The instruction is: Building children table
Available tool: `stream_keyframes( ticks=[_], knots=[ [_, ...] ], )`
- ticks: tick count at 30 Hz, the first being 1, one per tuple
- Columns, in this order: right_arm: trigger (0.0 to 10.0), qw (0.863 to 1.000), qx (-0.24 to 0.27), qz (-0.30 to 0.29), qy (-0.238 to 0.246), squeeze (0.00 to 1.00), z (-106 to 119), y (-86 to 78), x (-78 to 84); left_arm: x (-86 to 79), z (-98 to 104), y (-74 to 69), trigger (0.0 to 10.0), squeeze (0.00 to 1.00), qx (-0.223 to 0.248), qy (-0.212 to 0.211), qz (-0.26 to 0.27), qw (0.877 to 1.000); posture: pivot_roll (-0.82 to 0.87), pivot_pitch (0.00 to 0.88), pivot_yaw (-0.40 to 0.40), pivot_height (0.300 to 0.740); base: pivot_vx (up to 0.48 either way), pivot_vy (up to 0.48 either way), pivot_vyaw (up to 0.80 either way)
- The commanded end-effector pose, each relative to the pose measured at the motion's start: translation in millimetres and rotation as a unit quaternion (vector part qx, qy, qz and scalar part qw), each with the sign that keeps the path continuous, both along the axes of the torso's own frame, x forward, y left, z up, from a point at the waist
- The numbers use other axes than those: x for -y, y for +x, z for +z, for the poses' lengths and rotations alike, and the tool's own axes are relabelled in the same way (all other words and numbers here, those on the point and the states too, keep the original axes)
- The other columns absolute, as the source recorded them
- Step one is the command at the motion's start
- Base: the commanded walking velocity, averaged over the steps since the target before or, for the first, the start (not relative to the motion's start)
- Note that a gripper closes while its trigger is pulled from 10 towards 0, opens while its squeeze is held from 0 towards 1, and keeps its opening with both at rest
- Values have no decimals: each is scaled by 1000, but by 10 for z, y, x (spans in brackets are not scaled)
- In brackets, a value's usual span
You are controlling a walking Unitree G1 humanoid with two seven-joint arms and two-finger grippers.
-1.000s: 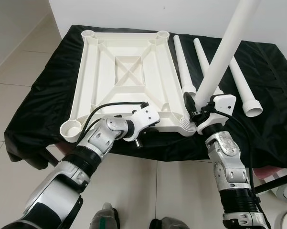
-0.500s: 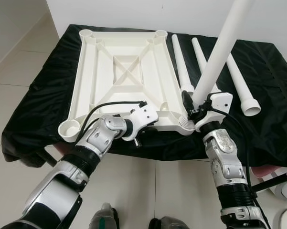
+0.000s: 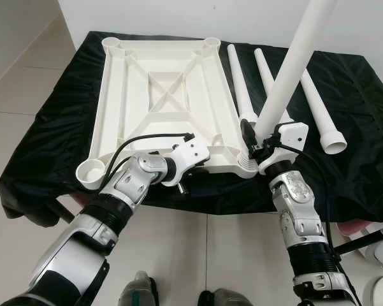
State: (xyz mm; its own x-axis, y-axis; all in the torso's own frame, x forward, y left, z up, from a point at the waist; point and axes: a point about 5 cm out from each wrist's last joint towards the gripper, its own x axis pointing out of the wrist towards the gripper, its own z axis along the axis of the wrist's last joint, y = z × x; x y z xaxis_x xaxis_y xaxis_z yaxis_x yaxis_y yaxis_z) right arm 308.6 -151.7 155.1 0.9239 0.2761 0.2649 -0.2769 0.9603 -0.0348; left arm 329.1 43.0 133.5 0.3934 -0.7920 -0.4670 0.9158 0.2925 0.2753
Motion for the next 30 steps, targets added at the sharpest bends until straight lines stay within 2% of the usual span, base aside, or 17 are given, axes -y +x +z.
stream_keyframes(
  ticks=[1,23,27,30],
  knots=[
    [10000,997,-70,33,-20,0,-361,-104,-93,9,57,16,10000,0,9,-9,3,1000,50,94,-26,740,0,0,0],
    [10000,996,-87,2,-5,0,-425,-113,-29,-4,64,7,10000,0,6,-13,6,1000,53,106,-29,740,0,0,0],
    [10000,996,-85,-10,-1,0,-422,-119,-21,-6,64,4,10000,0,6,-13,6,1000,53,109,-29,740,0,0,0],
    [10000,997,-71,-40,5,0,-384,-131,-22,-11,68,0,10000,0,5,-15,8,1000,56,115,-27,740,0,0,0]
  ],
)
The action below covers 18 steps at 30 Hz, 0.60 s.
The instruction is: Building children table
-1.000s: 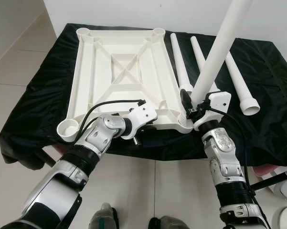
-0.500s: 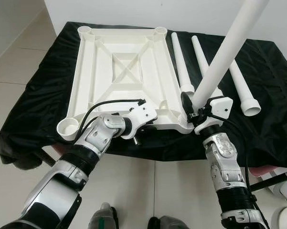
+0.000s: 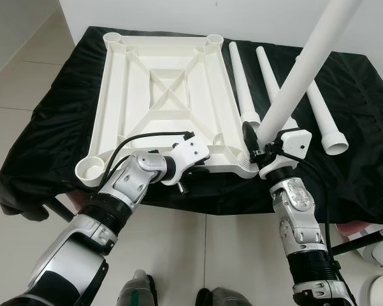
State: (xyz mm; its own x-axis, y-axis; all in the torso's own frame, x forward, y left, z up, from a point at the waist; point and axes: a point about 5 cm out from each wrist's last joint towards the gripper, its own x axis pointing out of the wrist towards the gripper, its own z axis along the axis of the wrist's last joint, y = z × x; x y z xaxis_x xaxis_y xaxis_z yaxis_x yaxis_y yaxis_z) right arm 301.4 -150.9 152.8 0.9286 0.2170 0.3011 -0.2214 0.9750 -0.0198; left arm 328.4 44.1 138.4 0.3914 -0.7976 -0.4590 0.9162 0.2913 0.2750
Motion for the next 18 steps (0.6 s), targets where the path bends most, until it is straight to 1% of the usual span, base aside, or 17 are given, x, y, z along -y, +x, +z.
stream_keyframes(
  ticks=[1,2,5,8,13,14,15,17,18],
  knots=[
    [10000,996,-87,-11,-5,0,-361,-59,-15,0,18,7,10000,0,3,-10,10,1000,56,115,-27,740,0,0,0],
    [10000,996,-87,-11,-5,0,-361,-59,-15,0,18,7,10000,0,3,-10,10,1000,56,115,-27,740,0,0,0],
    [10000,997,-72,-41,0,0,-327,-72,-13,-4,26,5,10000,0,3,-12,11,1000,60,120,-26,740,0,0,0],
    [10000,997,-63,-54,3,0,-312,-86,-28,-7,35,5,10000,0,2,-12,12,1000,64,125,-23,740,0,0,0],
    [10000,996,-61,-61,7,0,-312,-98,-35,-7,41,3,10000,0,2,-13,12,1000,66,125,-22,740,0,0,0],
    [10000,995,-62,-73,10,0,-325,-111,-29,-11,47,2,10000,0,2,-14,12,1000,67,126,-21,740,0,0,0],
    [10000,995,-62,-73,10,0,-325,-111,-29,-11,47,2,10000,0,2,-14,12,1000,67,126,-21,740,0,0,0],
    [10000,992,-67,-106,17,0,-355,-140,-29,-24,53,2,10000,0,2,-14,14,1000,70,126,-19,740,0,0,0],
    [10000,991,-68,-110,18,0,-357,-142,-32,-25,54,1,10000,0,2,-14,15,1000,70,126,-19,740,0,0,0]
  ],
)
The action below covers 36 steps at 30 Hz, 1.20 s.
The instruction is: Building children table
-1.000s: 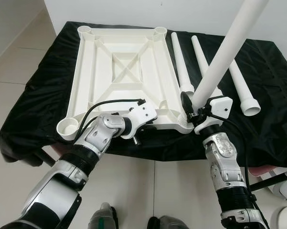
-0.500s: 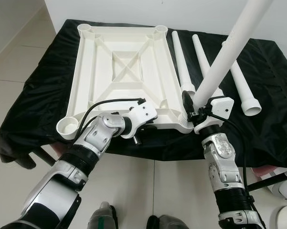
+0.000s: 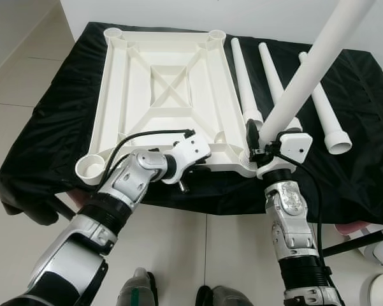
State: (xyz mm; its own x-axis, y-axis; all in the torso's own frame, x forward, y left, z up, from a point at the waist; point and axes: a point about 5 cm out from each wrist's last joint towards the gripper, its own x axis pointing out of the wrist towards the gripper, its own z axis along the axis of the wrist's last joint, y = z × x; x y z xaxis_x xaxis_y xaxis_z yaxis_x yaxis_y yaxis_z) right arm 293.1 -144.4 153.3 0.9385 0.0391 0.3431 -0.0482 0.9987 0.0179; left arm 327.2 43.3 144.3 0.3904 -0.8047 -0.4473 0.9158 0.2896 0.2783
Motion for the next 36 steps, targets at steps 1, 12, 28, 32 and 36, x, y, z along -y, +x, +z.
stream_keyframes(
  ticks=[1,12,28,32,36],
  knots=[
    [10000,996,-88,-23,5,0,-363,-60,33,-33,-4,13,10000,0,-2,-9,17,1000,70,126,-19,740,0,0,0],
    [10000,992,-91,-89,13,0,-363,-31,18,-43,11,7,10000,0,-1,-6,15,1000,83,122,-15,740,0,0,0],
    [10000,985,-83,-149,7,0,-329,6,-30,-55,47,7,10000,0,1,-6,17,1000,97,134,-12,740,0,0,0],
    [10000,984,-80,-159,12,0,-320,5,-60,-63,50,4,10000,0,0,-6,17,1000,101,137,-8,740,0,0,0],
    [10000,981,-78,-177,21,0,-311,15,-70,-71,63,4,10000,0,1,-5,16,1000,107,140,-3,740,0,0,0]
  ],
)
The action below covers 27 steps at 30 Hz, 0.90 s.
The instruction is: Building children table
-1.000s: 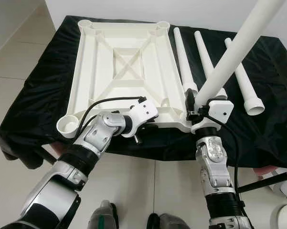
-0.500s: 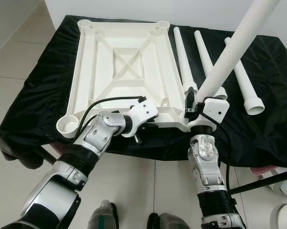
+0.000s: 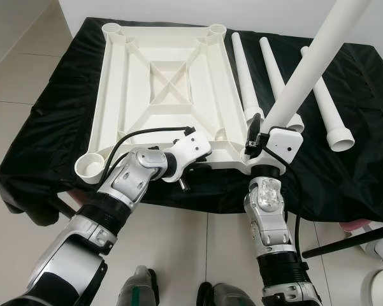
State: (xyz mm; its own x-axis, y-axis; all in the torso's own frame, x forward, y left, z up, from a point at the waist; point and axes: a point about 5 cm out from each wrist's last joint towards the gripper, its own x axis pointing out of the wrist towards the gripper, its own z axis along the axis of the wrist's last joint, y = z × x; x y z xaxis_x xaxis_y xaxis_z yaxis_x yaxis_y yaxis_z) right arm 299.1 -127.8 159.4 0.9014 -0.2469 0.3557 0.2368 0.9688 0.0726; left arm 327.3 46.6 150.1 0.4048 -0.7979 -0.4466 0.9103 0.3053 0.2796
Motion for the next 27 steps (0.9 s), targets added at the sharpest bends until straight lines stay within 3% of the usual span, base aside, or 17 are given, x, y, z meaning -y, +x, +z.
stream_keyframes(
  ticks=[1,26,27],
  knots=[
    [10000,996,-86,-38,7,0,-366,-39,101,-40,9,4,10000,0,0,-5,8,1000,107,140,-2,740,0,0,0],
    [10000,995,-76,-59,27,0,-328,63,-57,-96,32,-11,10000,0,-1,2,9,1000,135,146,6,740,0,0,0],
    [10000,996,-71,-46,35,1000,-323,64,-66,-91,31,-10,10000,0,-1,2,10,1000,131,145,4,740,0,0,0]
  ],
)
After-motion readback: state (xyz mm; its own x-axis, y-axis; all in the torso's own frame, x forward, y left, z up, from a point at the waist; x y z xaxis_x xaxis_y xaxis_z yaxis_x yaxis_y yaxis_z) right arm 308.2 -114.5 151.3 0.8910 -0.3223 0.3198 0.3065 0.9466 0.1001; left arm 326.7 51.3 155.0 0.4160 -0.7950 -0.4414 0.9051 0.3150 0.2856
